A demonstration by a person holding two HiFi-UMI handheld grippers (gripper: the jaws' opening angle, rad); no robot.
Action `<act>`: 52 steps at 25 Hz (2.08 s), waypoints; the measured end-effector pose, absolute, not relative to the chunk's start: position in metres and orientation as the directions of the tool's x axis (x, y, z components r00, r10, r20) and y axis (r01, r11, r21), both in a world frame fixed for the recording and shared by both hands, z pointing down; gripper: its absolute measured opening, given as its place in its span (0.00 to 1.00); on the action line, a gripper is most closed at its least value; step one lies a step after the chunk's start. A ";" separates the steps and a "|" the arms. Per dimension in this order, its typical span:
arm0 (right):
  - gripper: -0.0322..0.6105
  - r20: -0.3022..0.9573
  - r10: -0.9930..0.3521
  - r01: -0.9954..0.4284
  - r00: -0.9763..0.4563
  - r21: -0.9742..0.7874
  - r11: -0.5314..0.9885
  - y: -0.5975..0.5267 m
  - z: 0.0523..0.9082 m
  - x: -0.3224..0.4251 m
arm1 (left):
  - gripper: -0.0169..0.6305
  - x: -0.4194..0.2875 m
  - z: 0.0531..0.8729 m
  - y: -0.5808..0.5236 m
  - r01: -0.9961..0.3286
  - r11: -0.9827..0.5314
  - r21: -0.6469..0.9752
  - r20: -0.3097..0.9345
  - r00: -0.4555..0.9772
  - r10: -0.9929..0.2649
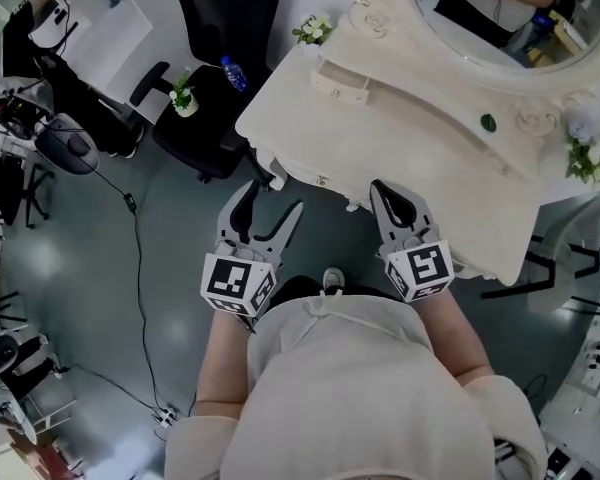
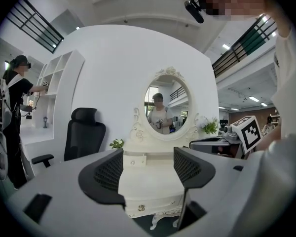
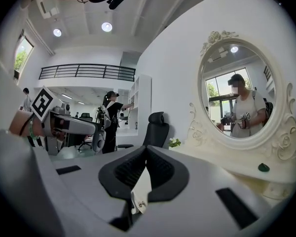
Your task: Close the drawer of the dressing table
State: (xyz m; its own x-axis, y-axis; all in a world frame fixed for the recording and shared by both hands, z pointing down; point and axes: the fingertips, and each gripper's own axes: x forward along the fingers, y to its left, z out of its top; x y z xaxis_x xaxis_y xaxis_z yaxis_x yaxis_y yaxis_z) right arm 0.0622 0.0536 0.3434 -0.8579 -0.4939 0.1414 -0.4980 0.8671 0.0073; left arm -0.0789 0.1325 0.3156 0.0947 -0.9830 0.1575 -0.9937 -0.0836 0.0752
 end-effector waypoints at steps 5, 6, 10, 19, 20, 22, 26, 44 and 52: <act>0.06 0.160 -0.515 -0.516 -0.842 0.038 0.856 0.010 0.354 0.060 | 0.54 -0.082 0.331 0.075 -0.991 -0.108 0.081 0.196 0.122 -0.973; 0.06 0.164 -0.525 -0.525 -0.836 0.041 0.850 0.000 0.355 0.060 | 0.54 -0.082 0.333 0.062 -0.989 -0.120 0.081 0.200 0.134 -0.971; 0.06 0.180 -0.563 -0.564 -0.807 0.050 0.824 -0.032 0.354 0.062 | 0.54 -0.080 0.337 0.015 -0.980 -0.187 0.069 0.215 0.198 -0.956; 0.06 0.223 -0.633 -0.635 -0.742 0.073 0.769 -0.095 0.370 0.049 | 0.54 -0.091 0.382 -0.069 -0.952 -0.295 0.084 0.265 0.307 -0.914; 0.06 0.229 -0.644 -0.649 -0.730 0.062 0.758 -0.102 0.374 0.047 | 0.54 -0.091 0.390 -0.077 -0.946 -0.314 0.087 0.283 0.325 -0.902; 0.06 0.245 -0.664 -0.676 -0.707 0.041 0.736 -0.113 0.383 0.045 | 0.54 -0.092 0.405 -0.090 -0.934 -0.344 0.101 0.314 0.358 -0.879; 0.06 0.259 -0.687 -0.705 -0.679 0.030 0.708 -0.134 0.404 0.038 | 0.54 -0.102 0.437 -0.117 -0.921 -0.355 0.158 0.356 0.389 -0.850; 0.06 0.370 -0.727 -0.788 -0.579 -0.025 0.615 -0.194 0.476 0.025 | 0.54 -0.104 0.557 -0.192 -0.907 -0.359 0.221 0.532 0.420 -0.735; 0.06 0.375 -0.756 -0.817 -0.537 -0.008 0.577 -0.206 0.491 0.031 | 0.49 -0.100 0.575 -0.203 -0.910 -0.349 0.223 0.559 0.413 -0.719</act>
